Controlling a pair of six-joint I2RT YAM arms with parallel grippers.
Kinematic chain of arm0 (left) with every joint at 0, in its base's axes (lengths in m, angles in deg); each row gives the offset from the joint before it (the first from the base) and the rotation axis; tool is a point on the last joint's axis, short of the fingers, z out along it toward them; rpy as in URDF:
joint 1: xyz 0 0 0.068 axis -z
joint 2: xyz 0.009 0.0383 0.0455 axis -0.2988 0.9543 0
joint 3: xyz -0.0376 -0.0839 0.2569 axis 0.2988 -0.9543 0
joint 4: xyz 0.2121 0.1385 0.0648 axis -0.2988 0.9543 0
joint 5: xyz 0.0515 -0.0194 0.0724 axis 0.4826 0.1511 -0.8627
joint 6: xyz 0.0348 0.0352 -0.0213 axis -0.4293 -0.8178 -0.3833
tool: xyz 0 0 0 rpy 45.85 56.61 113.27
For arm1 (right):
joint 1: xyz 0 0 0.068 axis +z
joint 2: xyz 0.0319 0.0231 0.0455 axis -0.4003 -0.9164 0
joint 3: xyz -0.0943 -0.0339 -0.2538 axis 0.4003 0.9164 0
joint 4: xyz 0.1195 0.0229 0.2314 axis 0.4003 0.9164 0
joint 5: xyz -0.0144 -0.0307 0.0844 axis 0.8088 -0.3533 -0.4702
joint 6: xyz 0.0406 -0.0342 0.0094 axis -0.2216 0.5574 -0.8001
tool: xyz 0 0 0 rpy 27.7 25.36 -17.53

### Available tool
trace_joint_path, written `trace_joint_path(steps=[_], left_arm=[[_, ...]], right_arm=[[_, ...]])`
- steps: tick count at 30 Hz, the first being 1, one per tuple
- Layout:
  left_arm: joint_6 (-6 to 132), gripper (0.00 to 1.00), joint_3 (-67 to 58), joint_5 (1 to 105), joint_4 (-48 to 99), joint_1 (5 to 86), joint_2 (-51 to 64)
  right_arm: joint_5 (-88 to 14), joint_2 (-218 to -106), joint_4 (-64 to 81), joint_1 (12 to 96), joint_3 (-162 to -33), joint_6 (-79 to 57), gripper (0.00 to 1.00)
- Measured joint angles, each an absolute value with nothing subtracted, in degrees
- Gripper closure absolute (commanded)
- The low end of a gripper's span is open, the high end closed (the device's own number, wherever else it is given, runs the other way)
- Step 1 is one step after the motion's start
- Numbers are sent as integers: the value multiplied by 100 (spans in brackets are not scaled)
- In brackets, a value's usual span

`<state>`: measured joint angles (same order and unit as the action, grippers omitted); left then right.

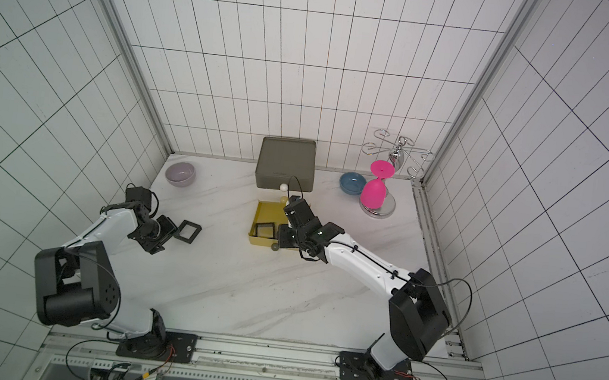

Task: Place the brooch boxes into the drawer by color
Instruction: Pick up the brooch box from the center of the board.

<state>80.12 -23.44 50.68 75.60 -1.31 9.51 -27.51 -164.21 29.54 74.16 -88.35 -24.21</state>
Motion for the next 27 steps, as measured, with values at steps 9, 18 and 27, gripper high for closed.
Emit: trace_joint_path(steps=[9,18,27], left_arm=[[8123,40,-2023,5029,7298,9,1617],[8215,48,-1850,4981,7107,181,2065],[8304,70,-1848,4972,6950,236,2336]], right_arm=[[-2841,-16373,2952,7379,-8739,-2419,61],[-2874,-16259,2961,7340,-8612,-2419,61],[-2876,-16259,2987,7305,-8610,-2419,61]])
